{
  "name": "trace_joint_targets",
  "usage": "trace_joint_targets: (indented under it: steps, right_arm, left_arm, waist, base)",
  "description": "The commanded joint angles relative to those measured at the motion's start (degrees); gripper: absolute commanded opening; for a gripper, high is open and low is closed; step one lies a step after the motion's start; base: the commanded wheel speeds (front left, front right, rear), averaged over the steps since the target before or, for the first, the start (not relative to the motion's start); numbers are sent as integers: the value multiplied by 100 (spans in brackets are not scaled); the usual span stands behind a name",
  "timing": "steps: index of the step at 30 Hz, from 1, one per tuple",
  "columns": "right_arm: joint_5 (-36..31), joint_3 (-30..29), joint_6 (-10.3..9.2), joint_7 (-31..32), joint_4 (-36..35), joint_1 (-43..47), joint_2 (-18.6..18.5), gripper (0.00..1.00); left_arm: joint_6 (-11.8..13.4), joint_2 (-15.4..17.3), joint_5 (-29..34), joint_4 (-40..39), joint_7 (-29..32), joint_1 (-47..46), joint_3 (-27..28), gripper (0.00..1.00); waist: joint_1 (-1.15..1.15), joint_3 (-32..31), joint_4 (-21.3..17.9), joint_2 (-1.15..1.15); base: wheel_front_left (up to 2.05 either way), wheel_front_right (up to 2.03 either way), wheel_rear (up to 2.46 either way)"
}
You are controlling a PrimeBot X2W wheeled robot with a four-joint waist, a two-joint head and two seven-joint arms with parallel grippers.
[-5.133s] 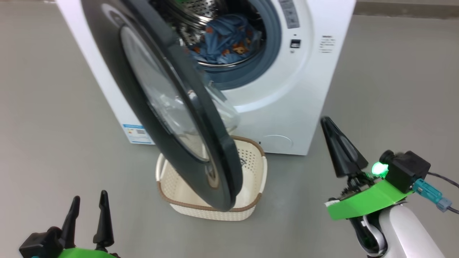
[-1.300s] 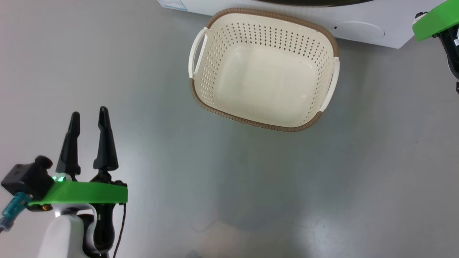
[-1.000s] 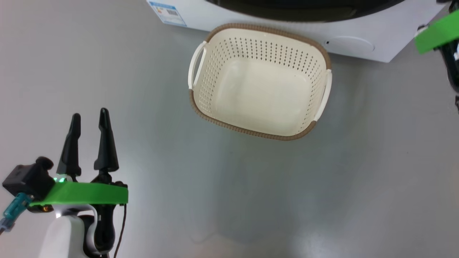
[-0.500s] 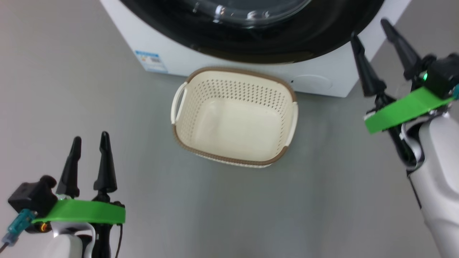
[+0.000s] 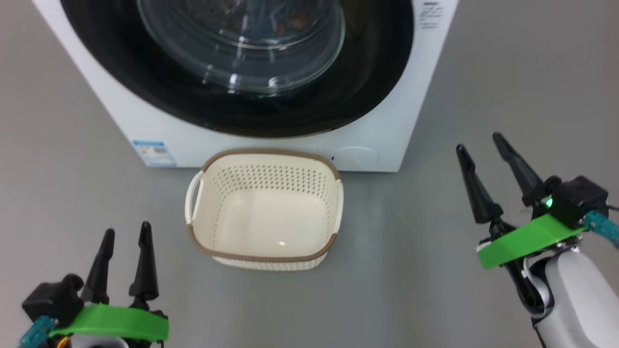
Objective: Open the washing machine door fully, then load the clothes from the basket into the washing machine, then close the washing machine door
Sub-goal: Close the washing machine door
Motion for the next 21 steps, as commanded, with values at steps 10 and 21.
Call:
trace_joint_targets:
  steps: [10,21]
  right_arm:
    - [45,-25,-32,-26,-299,712,116,100]
    - [-229,-235,-32,-26,-453,1111,238,100]
  left_arm:
    - [-10,107,43,-225,-36,355,248,100]
    - [2,109,-96,-348,-30,488,236,100]
  waist:
    - [0,-787,-694,0]
    - [0,-859,-705,0]
  base:
    - [0,0,0]
    - [0,0,0]
